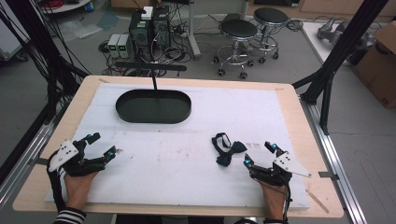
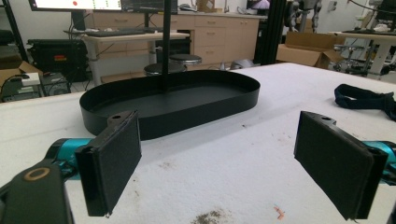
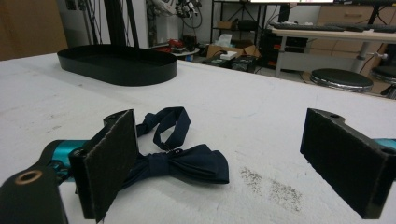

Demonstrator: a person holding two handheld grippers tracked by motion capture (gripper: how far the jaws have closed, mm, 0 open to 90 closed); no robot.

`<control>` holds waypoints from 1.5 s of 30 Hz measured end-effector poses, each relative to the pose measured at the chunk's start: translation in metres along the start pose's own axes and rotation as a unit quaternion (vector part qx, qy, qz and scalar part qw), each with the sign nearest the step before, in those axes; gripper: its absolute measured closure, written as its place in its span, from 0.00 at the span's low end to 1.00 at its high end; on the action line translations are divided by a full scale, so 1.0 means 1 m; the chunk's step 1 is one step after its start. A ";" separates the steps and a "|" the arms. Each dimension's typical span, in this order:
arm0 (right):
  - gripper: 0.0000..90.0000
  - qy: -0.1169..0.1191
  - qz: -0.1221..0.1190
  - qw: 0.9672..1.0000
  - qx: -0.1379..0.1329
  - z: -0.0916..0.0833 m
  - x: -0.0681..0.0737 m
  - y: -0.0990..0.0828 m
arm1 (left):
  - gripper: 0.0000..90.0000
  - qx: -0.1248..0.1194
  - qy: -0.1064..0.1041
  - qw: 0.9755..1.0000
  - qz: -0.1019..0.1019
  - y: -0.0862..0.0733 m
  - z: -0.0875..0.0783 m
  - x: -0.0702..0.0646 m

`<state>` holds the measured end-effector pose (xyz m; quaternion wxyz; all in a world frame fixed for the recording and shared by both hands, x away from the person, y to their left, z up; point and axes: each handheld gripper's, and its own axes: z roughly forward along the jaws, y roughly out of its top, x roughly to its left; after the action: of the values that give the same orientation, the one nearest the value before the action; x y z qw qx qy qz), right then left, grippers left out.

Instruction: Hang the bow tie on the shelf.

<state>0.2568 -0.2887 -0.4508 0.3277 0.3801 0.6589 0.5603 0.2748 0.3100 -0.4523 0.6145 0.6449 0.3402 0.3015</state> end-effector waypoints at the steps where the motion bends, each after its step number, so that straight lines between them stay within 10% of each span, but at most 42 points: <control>1: 0.11 0.002 0.000 1.000 0.001 0.000 -0.001 0.000 | 0.17 0.000 0.000 1.000 0.000 0.000 0.000 0.000; 23: 0.11 0.002 -0.003 1.000 -0.002 0.000 0.000 0.000 | 0.17 -0.001 0.001 1.000 0.001 0.000 0.000 0.000; 36: 0.11 0.026 -0.011 0.999 0.042 0.009 -0.007 0.017 | 0.17 -0.003 0.000 1.000 -0.001 0.000 0.000 0.000; 45: 0.11 0.083 -0.061 0.986 0.129 0.030 -0.014 0.050 | 0.17 -0.003 -0.001 1.000 0.000 0.000 0.000 0.000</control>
<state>0.2965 -0.2822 -0.4061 0.2530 0.3304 0.7727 0.4793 0.2744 0.3100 -0.4523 0.6166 0.6431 0.3392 0.3019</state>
